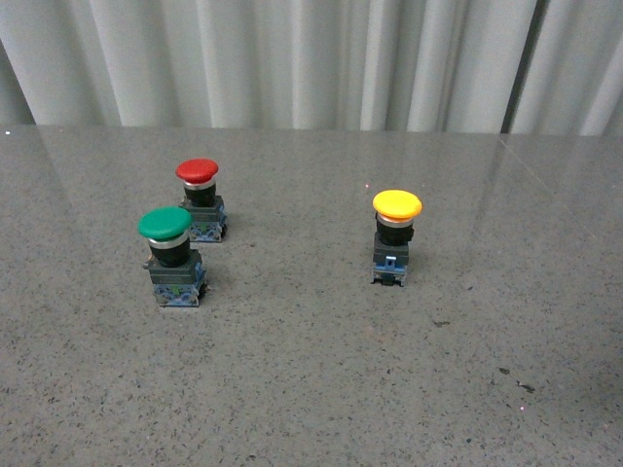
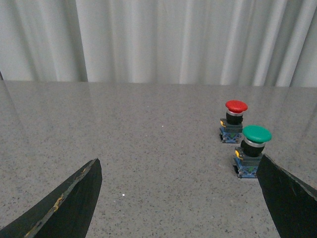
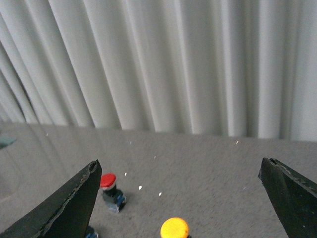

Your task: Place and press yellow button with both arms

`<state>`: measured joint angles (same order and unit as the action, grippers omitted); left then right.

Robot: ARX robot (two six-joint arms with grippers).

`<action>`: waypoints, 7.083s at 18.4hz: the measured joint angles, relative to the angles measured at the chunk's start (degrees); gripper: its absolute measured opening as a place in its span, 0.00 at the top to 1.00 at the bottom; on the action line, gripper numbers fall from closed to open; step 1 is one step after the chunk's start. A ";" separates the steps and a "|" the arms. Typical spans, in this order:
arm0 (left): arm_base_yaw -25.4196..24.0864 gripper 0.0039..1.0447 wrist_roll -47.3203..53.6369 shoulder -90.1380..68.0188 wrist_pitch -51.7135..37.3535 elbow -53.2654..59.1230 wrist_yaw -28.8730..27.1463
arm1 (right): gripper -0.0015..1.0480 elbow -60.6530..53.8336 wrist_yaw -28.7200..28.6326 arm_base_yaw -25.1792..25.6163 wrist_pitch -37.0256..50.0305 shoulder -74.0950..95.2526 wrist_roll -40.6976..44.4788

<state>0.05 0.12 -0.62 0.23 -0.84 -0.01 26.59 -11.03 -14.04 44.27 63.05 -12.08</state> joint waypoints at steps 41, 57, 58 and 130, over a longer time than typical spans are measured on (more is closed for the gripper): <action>0.00 0.06 0.00 0.00 -0.02 0.00 0.00 | 0.98 22.18 6.51 -8.70 -16.87 37.33 10.62; 0.00 0.06 0.00 0.00 -0.02 0.00 -0.02 | 0.98 21.51 7.41 -9.25 -17.22 35.85 10.25; 0.00 0.06 0.00 0.02 0.00 0.00 0.00 | 0.98 20.81 7.52 -9.75 -15.82 33.68 9.27; 0.00 0.06 -0.07 0.00 -0.02 0.00 0.00 | 0.06 -25.88 10.99 14.05 -44.50 -62.80 11.72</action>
<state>0.05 0.05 -0.62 0.21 -0.84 -0.01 0.71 -0.03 0.01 -0.23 0.25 -0.36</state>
